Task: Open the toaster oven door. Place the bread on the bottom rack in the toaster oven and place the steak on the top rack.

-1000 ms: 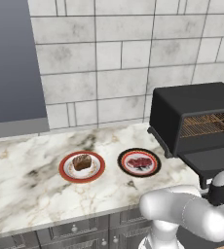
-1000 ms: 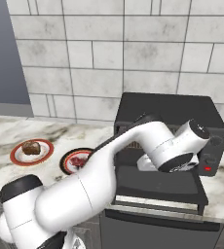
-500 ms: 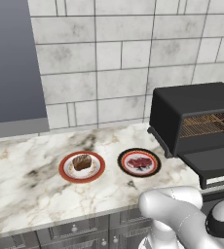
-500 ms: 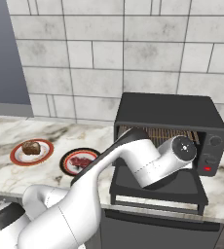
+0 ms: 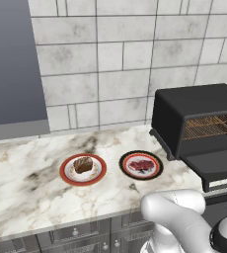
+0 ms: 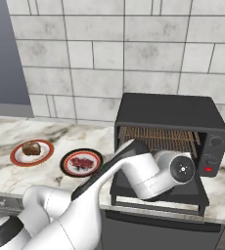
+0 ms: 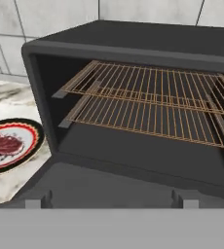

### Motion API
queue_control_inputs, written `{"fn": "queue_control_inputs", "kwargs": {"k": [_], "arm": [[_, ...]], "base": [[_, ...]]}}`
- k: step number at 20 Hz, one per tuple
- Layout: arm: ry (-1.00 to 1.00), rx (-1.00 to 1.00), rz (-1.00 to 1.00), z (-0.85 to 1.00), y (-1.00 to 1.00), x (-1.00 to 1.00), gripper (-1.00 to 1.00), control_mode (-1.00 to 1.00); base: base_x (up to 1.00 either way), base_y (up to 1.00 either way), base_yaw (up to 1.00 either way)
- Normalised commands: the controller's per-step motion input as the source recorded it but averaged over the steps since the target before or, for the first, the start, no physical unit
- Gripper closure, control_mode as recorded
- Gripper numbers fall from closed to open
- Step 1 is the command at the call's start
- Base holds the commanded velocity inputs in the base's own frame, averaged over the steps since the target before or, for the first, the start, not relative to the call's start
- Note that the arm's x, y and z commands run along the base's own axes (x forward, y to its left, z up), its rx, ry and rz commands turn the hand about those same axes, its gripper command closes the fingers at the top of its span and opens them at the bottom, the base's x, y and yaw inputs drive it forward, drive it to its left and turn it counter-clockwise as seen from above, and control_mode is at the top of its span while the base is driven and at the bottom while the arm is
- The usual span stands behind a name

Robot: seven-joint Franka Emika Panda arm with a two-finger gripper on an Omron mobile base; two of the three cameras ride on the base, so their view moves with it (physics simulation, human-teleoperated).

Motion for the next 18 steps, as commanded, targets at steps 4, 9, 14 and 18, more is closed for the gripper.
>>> {"fn": "queue_control_inputs", "kwargs": {"k": [4, 9, 14, 18], "arm": [[-0.21, 0.00, 0.15, 0.05, -0.16, 0.13, -1.00, -1.00], [-0.23, 0.00, 0.08, 0.02, -0.01, 0.24, -1.00, -1.00], [-0.17, -0.02, 0.00, 0.02, 0.07, 0.28, -1.00, -1.00], [-0.07, -0.12, -0.01, -0.01, 0.05, 0.25, -1.00, -1.00]], "base": [[0.00, 0.00, 0.00], [0.00, 0.00, 0.00], [0.00, 0.00, 0.00], [0.00, 0.00, 0.00]]}}
